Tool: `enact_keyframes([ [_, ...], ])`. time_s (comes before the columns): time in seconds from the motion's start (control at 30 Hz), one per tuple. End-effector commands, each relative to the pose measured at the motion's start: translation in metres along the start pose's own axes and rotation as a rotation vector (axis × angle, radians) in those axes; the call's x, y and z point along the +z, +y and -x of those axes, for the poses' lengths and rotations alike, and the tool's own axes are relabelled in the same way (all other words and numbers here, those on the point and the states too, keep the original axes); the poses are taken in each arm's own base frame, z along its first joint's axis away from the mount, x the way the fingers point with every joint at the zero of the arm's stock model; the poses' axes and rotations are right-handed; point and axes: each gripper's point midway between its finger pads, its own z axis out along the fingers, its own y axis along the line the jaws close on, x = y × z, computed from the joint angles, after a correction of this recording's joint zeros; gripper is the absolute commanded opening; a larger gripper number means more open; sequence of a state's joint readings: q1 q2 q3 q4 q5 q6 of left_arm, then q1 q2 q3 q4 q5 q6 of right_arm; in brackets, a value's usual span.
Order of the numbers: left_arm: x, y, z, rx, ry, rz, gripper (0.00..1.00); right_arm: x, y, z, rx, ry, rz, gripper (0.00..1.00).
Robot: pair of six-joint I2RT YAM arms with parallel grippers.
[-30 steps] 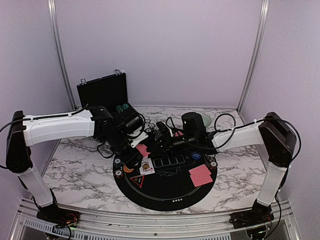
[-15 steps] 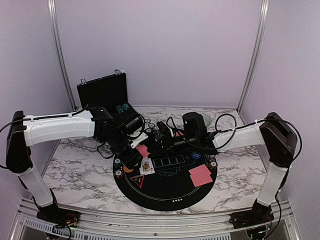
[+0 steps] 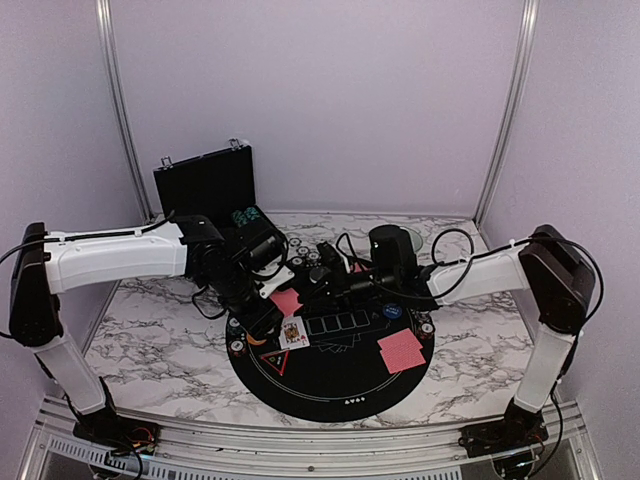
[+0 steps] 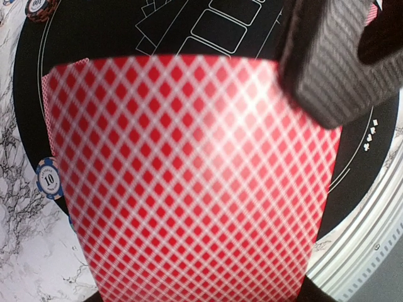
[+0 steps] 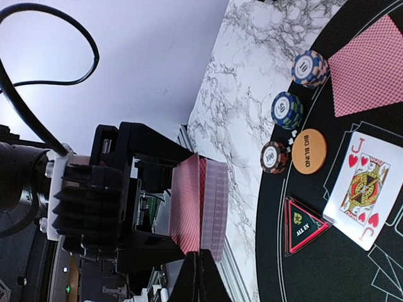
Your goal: Distribute texas hold em gaming equipment
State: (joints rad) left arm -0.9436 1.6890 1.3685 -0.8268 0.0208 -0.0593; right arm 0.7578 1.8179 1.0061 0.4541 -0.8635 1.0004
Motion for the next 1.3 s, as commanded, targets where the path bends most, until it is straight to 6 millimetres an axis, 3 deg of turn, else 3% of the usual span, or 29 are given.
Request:
enact_keyframes([
  [0.0,-0.011,0.004,0.001,-0.007,-0.041,0.010,0.50,-0.011,0.018,0.012,-0.040,-0.033,0.041,0.00],
  [0.3,-0.012,0.012,-0.005,-0.042,-0.050,0.011,0.50,-0.028,0.014,0.021,-0.049,-0.062,0.022,0.00],
  [0.6,-0.007,0.022,-0.014,-0.084,-0.044,0.001,0.50,-0.069,0.002,0.040,-0.094,-0.149,-0.054,0.00],
  [0.7,-0.007,0.025,-0.015,-0.093,-0.045,0.001,0.50,-0.083,-0.011,0.047,-0.139,-0.176,-0.139,0.00],
  [0.83,-0.007,0.029,-0.017,-0.108,-0.047,0.003,0.50,-0.097,-0.028,0.060,-0.296,-0.216,-0.330,0.00],
  [1.0,-0.009,0.034,-0.020,-0.127,-0.053,0.008,0.50,-0.117,-0.036,0.076,-0.574,-0.307,-0.566,0.00],
  [1.27,-0.009,0.040,-0.025,-0.153,-0.055,0.014,0.50,-0.089,-0.033,0.067,-1.008,-0.258,-0.790,0.00],
])
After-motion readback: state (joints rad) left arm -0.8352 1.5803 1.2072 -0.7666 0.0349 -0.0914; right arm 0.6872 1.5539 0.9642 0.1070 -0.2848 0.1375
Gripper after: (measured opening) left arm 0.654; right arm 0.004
